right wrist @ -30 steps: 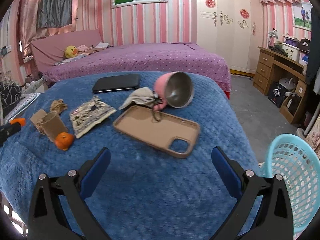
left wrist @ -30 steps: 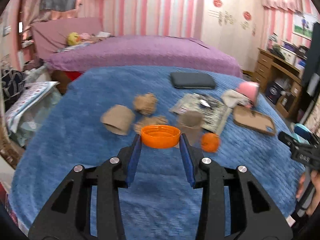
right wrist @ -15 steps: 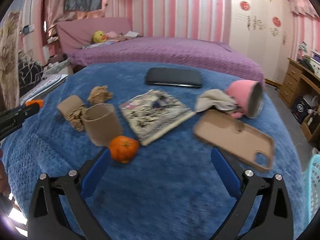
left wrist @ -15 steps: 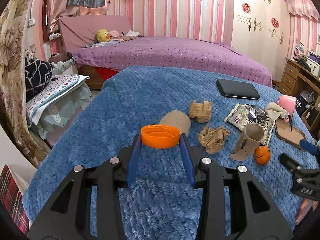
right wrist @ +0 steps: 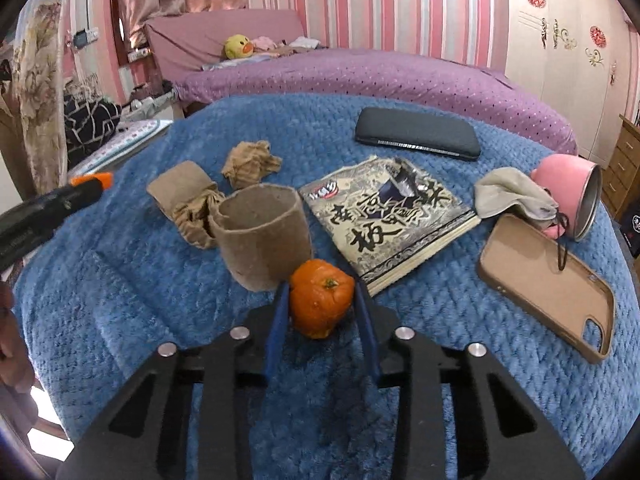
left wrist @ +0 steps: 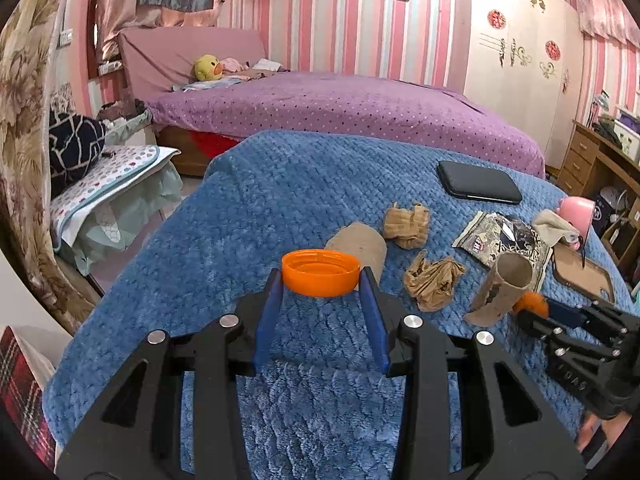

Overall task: Collect trash
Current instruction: 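Grasp the mandarin orange with the right tool while the left tool holds the lid, then carry the orange lid and mandarin over the blue basket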

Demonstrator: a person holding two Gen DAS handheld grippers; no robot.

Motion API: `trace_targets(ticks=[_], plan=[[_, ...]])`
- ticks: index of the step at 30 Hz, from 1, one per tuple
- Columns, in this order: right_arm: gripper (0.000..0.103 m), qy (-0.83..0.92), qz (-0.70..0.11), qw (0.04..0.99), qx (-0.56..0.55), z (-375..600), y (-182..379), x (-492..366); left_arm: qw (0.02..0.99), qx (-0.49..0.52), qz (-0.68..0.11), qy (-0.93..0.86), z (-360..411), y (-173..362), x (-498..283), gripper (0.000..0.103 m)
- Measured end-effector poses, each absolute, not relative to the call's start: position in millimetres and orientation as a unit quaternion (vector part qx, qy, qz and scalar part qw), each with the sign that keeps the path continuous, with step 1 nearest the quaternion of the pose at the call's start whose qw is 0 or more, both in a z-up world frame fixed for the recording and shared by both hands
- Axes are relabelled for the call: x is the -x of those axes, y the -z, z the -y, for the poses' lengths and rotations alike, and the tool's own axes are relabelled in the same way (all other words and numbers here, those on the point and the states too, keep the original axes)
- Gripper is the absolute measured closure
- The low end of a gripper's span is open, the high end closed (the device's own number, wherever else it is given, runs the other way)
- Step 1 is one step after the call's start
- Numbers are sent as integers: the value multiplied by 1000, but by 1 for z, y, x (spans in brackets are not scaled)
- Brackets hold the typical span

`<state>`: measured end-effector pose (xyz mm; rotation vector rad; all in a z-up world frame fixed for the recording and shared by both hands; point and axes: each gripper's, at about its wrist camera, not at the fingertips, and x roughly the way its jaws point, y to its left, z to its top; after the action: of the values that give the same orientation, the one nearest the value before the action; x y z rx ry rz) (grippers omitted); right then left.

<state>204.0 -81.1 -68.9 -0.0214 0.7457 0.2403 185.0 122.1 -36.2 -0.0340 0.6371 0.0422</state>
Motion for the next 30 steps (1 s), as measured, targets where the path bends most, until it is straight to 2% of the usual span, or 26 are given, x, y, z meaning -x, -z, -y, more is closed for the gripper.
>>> trace_targets(ticks=[11, 30], plan=[[72, -70, -310, 948, 4, 135, 40, -172, 955, -3, -295, 7, -85, 25, -167, 65], [72, 23, -280, 960, 5, 246, 20, -129, 957, -8, -283, 66, -3, 22, -144, 65]])
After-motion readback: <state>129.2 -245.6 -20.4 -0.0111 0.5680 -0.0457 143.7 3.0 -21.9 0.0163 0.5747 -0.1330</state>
